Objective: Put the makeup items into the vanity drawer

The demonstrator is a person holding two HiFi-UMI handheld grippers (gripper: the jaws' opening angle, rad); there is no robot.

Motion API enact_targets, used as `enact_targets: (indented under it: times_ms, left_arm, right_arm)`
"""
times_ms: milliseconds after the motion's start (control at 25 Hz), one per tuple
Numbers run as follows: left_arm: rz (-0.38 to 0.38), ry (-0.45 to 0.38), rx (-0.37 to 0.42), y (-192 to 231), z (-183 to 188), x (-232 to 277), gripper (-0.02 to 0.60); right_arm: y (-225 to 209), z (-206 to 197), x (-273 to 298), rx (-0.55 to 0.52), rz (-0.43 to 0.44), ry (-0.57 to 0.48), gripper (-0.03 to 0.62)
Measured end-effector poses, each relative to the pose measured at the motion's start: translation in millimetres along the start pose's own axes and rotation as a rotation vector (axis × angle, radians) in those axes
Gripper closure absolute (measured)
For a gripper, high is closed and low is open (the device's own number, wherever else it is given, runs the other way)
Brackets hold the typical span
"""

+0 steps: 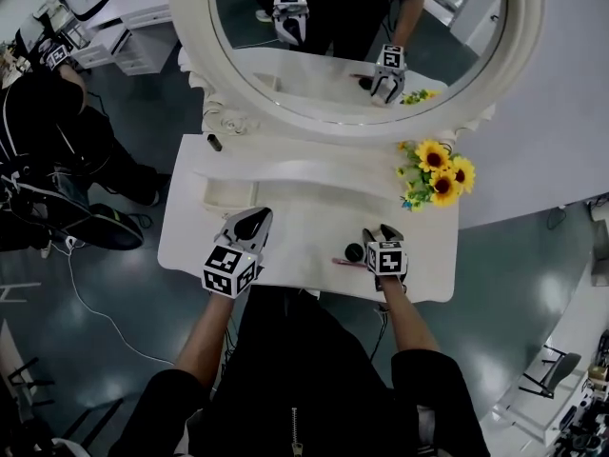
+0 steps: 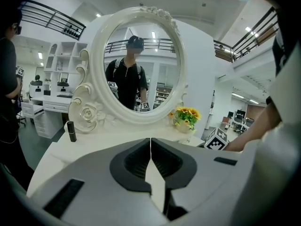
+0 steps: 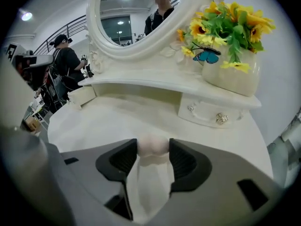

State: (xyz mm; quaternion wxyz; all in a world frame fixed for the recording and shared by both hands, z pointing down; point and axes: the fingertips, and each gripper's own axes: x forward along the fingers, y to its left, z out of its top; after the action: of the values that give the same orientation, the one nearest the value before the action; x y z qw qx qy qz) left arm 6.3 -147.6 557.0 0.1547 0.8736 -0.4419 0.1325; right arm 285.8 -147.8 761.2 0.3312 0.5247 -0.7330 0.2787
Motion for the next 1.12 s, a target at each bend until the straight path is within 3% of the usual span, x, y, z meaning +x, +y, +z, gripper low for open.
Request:
enact_targets:
  times_ms: [440,680,1000,1120]
  left_arm:
    - [-0.003,-0.002,-0.001,-2.4,0.5,-2.6,0.560]
    - [-0.007,-0.012,0.007,-4.0,5.2,-1.9,0.560]
    - [0.007,-0.071,0.025,4.6,29.6,-0.8,0.560]
    - [0.017,-0.089,0.023,9.3,36.1,-1.4,0.560]
  right_arm:
    - [-0.3,4.1,-4.2,0.036,0.024,-0.038,0.418]
    - [9.7,39.6,-29.9,-0.003,0.058,-0.171,0.421]
    - [34.1,137.6,-103.1,-0.136,0.075,-0.464,0.419]
    - [43.5,152.5,-110.5,-0.179,0.082,-0.495,0.419]
